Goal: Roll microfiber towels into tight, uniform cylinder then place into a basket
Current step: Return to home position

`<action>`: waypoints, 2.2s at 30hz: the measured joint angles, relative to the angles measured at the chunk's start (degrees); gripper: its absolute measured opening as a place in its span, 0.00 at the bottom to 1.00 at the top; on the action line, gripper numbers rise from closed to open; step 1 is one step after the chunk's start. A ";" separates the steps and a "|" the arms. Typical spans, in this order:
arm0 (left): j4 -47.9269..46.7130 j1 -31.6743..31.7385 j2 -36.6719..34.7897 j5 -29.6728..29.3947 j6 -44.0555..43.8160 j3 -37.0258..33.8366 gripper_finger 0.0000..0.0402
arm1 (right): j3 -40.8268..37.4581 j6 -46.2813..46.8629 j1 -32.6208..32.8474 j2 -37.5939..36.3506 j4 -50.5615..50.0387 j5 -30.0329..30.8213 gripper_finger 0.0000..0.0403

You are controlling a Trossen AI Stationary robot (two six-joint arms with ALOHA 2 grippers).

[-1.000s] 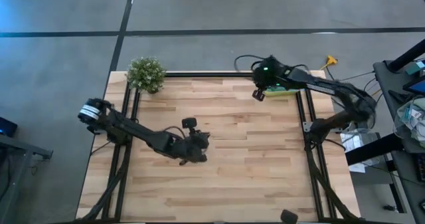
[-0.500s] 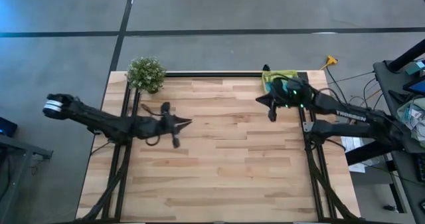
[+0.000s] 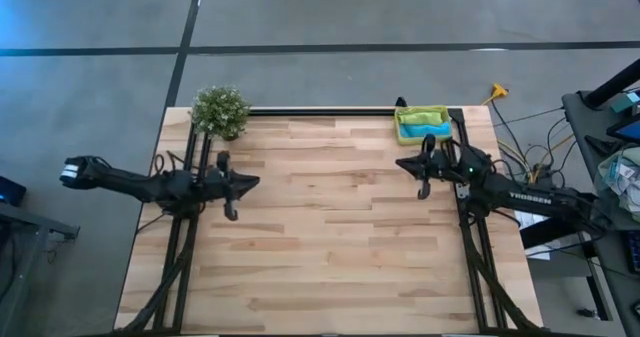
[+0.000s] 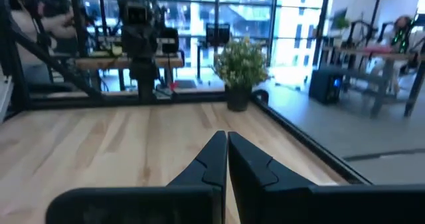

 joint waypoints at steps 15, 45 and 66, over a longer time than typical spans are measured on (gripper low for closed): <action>-28.40 -0.15 -19.74 2.59 -7.89 -0.07 0.04 | -1.47 3.98 -0.04 -3.06 -1.62 -14.86 0.02; -34.75 -0.17 -21.45 -9.18 -9.02 -0.09 0.04 | 1.46 2.76 5.32 -26.52 -36.73 9.38 0.02; -33.07 -0.17 -21.44 -9.21 -6.34 -0.67 0.04 | -1.43 -4.84 27.71 -22.67 -27.49 26.64 0.02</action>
